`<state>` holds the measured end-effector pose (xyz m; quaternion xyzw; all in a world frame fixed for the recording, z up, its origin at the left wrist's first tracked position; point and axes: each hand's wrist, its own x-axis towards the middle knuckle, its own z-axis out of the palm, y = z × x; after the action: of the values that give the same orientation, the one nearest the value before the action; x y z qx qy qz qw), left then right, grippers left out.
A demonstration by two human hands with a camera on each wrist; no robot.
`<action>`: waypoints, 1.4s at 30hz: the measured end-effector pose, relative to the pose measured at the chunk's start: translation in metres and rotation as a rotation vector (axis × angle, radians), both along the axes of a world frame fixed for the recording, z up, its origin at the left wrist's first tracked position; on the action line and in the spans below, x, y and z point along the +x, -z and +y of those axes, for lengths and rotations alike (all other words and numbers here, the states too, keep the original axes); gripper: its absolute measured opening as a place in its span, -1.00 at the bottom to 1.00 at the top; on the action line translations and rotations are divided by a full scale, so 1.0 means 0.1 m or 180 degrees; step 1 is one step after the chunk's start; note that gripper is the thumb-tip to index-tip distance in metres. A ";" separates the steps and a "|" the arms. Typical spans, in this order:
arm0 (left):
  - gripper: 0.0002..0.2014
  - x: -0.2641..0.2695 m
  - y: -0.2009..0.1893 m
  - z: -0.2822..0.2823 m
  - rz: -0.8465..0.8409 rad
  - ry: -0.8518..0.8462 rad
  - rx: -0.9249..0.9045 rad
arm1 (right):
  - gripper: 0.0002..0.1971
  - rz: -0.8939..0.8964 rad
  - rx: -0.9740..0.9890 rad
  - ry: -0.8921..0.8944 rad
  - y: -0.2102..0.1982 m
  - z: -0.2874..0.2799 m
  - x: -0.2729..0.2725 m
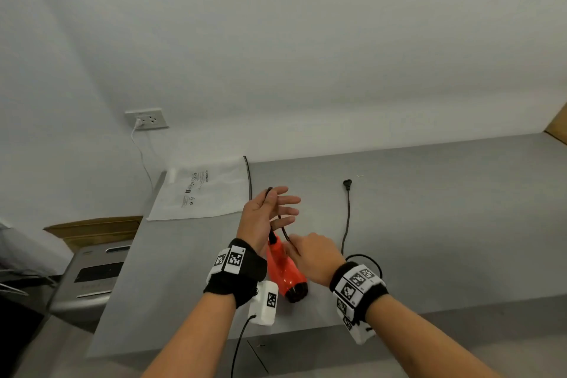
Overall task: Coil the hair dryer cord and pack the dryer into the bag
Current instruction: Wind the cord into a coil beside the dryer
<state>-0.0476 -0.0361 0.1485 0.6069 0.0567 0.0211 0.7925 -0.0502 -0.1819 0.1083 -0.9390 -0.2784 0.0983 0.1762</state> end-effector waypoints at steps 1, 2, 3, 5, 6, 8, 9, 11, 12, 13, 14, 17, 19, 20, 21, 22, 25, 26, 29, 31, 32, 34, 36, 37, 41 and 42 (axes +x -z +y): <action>-0.69 0.01 0.00 0.01 0.0014 0.0018 -0.0066 | -0.64 -0.0047 -0.0045 -0.0170 -0.06 -0.02 -0.04; -0.69 0.03 0.00 0.02 0.0027 0.0056 -0.0105 | -0.70 -0.0093 -0.0116 -0.0357 -0.16 -0.06 -0.06; -0.69 0.04 0.01 0.02 0.0056 0.0105 -0.0093 | -0.74 -0.0171 -0.0203 -0.0505 -0.26 -0.09 -0.07; -0.70 0.04 0.04 0.02 0.0092 0.0223 0.0072 | -0.79 -0.0508 -0.0277 -0.0683 -0.52 -0.15 -0.02; -0.71 0.04 0.04 0.01 0.0082 0.0285 0.0206 | -0.80 -0.0704 -0.0287 -0.0768 -0.65 -0.18 0.03; -0.73 0.03 0.02 0.00 -0.0022 0.0388 0.0661 | -0.77 -0.1011 -0.0429 -0.1009 -0.91 -0.22 0.14; -0.73 0.02 0.00 0.00 -0.0092 0.0459 0.0873 | -0.80 -0.1045 -0.0433 -0.1065 -1.01 -0.24 0.20; -0.71 0.00 -0.05 -0.02 -0.0166 0.0652 0.1058 | -0.87 -0.0991 -0.0291 -0.0916 -1.15 -0.29 0.31; -0.70 -0.01 -0.06 -0.03 -0.0166 0.0731 0.1085 | -0.85 -0.1009 -0.0204 -0.0788 -1.17 -0.31 0.37; -0.69 -0.02 -0.08 -0.04 -0.0156 0.0779 0.1112 | -0.80 -0.1025 -0.0147 -0.0648 -1.17 -0.33 0.43; -0.67 -0.03 -0.08 -0.04 -0.0131 0.0799 0.1139 | -0.77 -0.0989 -0.0077 -0.0526 -1.15 -0.35 0.48; -0.58 -0.04 -0.08 -0.09 -0.0082 0.0757 0.1055 | -0.66 -0.0614 0.0086 -0.0408 -1.06 -0.33 0.55; -0.54 -0.05 -0.10 -0.12 -0.0043 0.0711 0.1030 | -0.70 -0.0400 0.0107 -0.0475 -1.05 -0.30 0.57; -0.54 -0.06 -0.11 -0.14 -0.0036 0.0691 0.1046 | -0.74 -0.0334 0.0099 -0.0519 -1.06 -0.30 0.58; -0.53 -0.07 -0.11 -0.14 -0.0036 0.0666 0.1085 | -0.78 -0.0285 0.0076 -0.0560 -1.06 -0.31 0.60; -0.51 -0.08 -0.11 -0.13 -0.0037 0.0633 0.1140 | -0.82 -0.0246 0.0063 -0.0613 -1.08 -0.32 0.62; -0.54 -0.10 -0.09 -0.03 0.0015 0.0480 0.1193 | -0.95 -0.0215 0.0139 -0.0728 -1.13 -0.35 0.65; -0.53 -0.11 -0.08 0.00 0.0030 0.0478 0.1124 | -0.93 -0.0213 0.0154 -0.0776 -1.13 -0.35 0.65; -0.52 -0.13 -0.07 0.03 0.0064 0.0681 0.0919 | -0.93 -0.0243 0.0188 -0.0701 -1.02 -0.31 0.64; -0.56 -0.13 -0.07 0.05 0.0092 0.0745 0.0722 | -0.89 -0.0333 0.0408 -0.0446 -0.88 -0.32 0.66; -0.60 -0.12 -0.06 0.07 0.0092 0.0737 0.0593 | -0.84 -0.0406 0.0553 -0.0244 -0.77 -0.34 0.67; -0.70 -0.10 -0.01 0.10 0.0016 0.0675 0.0383 | -0.77 -0.0455 0.0685 0.0233 -0.56 -0.36 0.66; -0.78 -0.11 0.02 0.10 -0.0077 0.0632 0.0259 | -0.74 -0.0333 0.0527 0.0476 -0.27 -0.31 0.57; -0.81 -0.11 0.02 0.09 -0.0091 0.0619 0.0164 | -0.75 -0.0198 0.0411 0.0503 -0.12 -0.26 0.48; -0.85 -0.08 0.01 0.05 -0.0079 0.0599 -0.0106 | -0.73 0.0246 -0.0074 0.0269 0.17 -0.05 0.06; -0.84 -0.07 0.02 0.05 -0.0097 0.0570 -0.0069 | -0.76 0.0267 -0.0235 0.0106 0.14 -0.02 -0.03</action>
<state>-0.0546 -0.0313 0.1464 0.6005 -0.0096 -0.0412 0.7985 -0.0533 -0.1840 0.0942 -0.9444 -0.2514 0.1448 0.1545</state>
